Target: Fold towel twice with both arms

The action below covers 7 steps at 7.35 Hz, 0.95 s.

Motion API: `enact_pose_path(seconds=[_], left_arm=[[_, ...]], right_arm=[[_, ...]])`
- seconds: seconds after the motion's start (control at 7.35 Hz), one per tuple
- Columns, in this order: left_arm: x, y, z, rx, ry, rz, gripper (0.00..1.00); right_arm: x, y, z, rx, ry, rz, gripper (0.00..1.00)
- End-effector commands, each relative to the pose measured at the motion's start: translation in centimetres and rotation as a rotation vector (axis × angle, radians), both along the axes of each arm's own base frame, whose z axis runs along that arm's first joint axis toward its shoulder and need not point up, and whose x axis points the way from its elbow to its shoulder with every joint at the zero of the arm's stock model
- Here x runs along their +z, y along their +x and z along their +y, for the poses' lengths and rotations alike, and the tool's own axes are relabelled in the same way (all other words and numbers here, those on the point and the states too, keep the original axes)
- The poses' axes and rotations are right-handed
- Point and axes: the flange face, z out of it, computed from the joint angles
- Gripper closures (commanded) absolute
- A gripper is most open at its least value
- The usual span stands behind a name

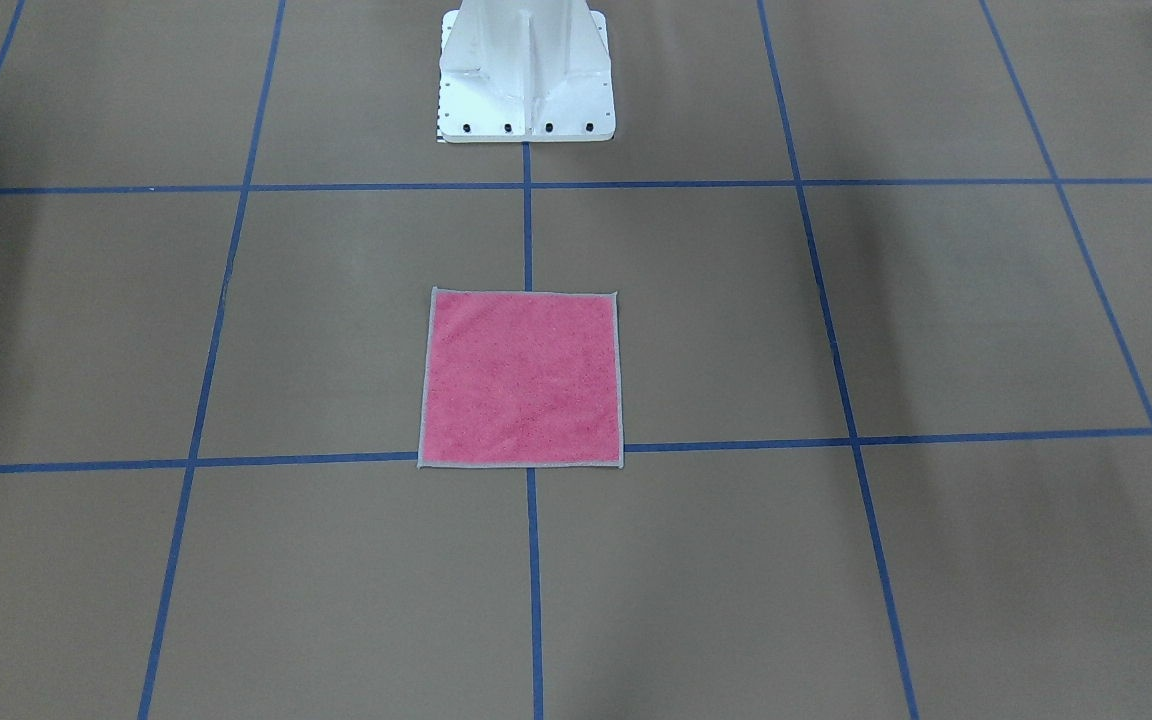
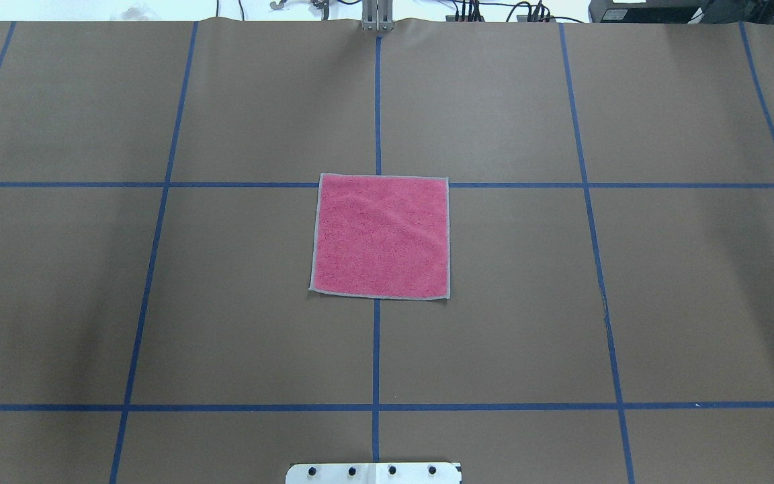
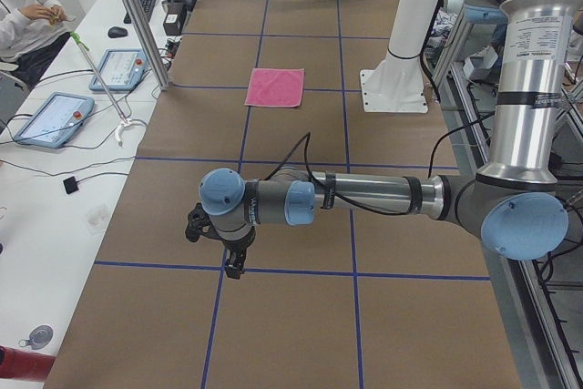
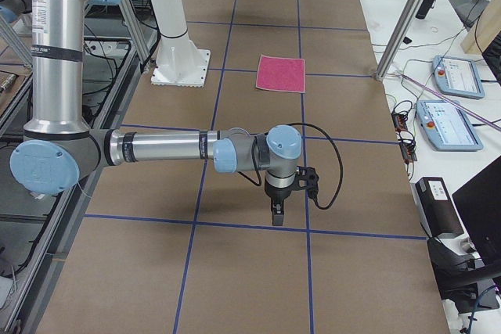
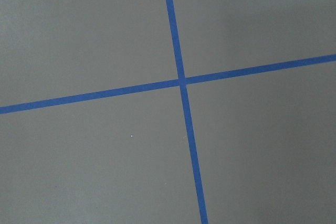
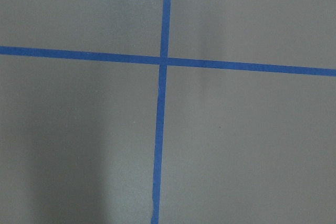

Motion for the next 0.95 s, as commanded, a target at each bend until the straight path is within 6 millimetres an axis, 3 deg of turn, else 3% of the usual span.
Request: enact_pose_path(seconds=[0.0, 0.82], left_arm=[[-0.2, 0.0, -0.1, -0.001, 0.003, -0.001, 0.0], [-1.7, 0.1, -0.8, -0.006, 0.032, 0.003, 0.0]], right_arm=[[0.0, 0.0, 0.0, 0.0, 0.001, 0.0, 0.0], [-1.0, -0.2, -0.6, -0.002, 0.094, -0.009, 0.0]])
